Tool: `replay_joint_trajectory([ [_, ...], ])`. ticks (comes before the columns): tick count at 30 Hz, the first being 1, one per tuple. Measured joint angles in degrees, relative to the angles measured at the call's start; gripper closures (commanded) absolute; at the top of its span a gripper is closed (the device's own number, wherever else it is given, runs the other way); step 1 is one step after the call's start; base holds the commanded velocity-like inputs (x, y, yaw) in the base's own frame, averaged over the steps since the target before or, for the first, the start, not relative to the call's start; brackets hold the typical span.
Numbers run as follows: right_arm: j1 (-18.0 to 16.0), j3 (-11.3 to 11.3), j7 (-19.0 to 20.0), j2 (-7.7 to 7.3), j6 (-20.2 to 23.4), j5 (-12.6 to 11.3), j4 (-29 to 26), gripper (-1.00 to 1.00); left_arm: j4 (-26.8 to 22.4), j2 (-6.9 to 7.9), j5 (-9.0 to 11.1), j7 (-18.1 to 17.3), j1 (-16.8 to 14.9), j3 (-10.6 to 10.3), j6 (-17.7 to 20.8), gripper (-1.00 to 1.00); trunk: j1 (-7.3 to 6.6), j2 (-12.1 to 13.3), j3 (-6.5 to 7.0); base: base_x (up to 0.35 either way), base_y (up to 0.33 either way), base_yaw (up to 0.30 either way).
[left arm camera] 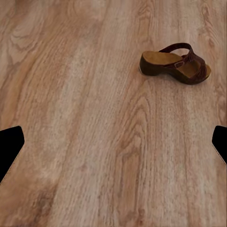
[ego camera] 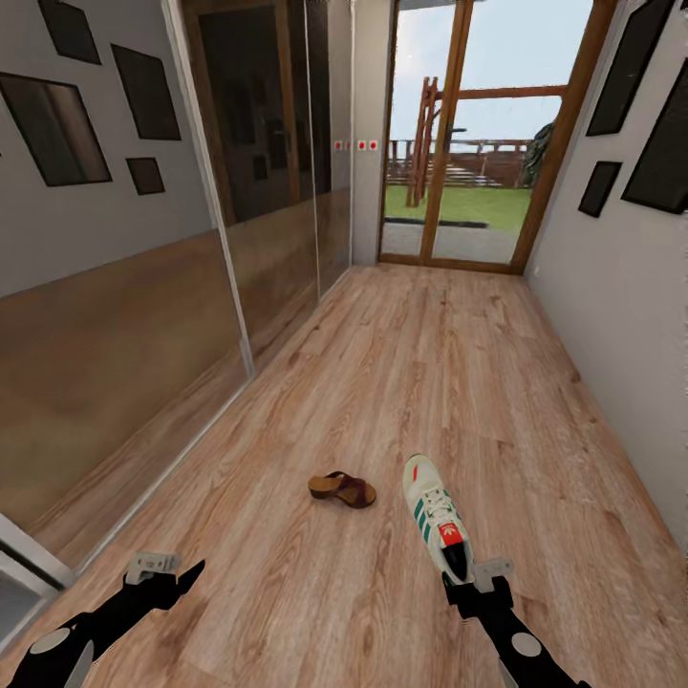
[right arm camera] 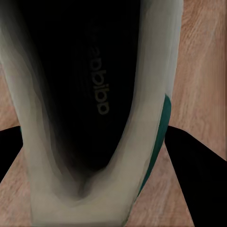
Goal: Pick up the two gym shoes and the two sandals from the corridor floor and place them onto the hallstand (shoe rack) in the corridor, making sure they are on the rack and not on the floor. Arrange them so the two gym shoes are next to each other and the two sandals are next to each other.
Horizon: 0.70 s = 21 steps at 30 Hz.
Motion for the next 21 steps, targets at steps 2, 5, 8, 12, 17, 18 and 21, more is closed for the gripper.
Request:
replay_joint_trajectory([
  [2,0.0,0.0,0.0,0.02,0.0,-0.02,0.0,1.0,0.01,0.0,0.0,0.01,0.0,0.01,-0.01,-1.0,0.0,0.0,0.13,0.323,0.0,-0.119],
  [5,0.0,0.0,0.0,0.11,0.0,-0.05,0.01,1.0,0.0,0.01,0.0,0.01,0.01,0.02,-0.02,-1.0,0.0,0.0,0.23,0.329,0.0,-0.06],
  [8,-0.01,-0.01,0.0,0.16,0.0,-0.06,0.02,1.0,-0.01,0.01,-0.01,0.02,0.01,0.02,-0.03,-1.0,0.0,0.0,0.28,0.332,0.0,-0.025],
  [12,-0.01,-0.01,0.0,0.18,0.0,-0.07,0.02,1.0,0.0,0.01,-0.01,0.02,0.01,0.06,-0.03,-1.0,0.0,0.0,0.3,0.334,0.0,-0.009],
  [17,-0.01,0.01,0.0,0.28,-0.01,-0.07,-0.04,1.0,-0.03,0.01,-0.01,-0.01,0.02,0.1,-0.09,-1.0,0.01,0.0,0.3,0.277,0.11,-0.001],
  [18,-0.01,0.01,0.0,0.28,-0.01,-0.07,-0.04,1.0,-0.04,0.01,-0.01,-0.03,0.02,0.11,-0.08,-1.0,0.01,0.0,0.3,0.213,0.222,0.0],
  [21,-0.01,-0.02,0.0,0.28,-0.01,-0.07,-0.04,1.0,-0.04,0.01,0.02,-0.02,0.02,0.11,-0.07,-1.0,0.02,0.0,0.3,0.184,0.261,-0.078],
])
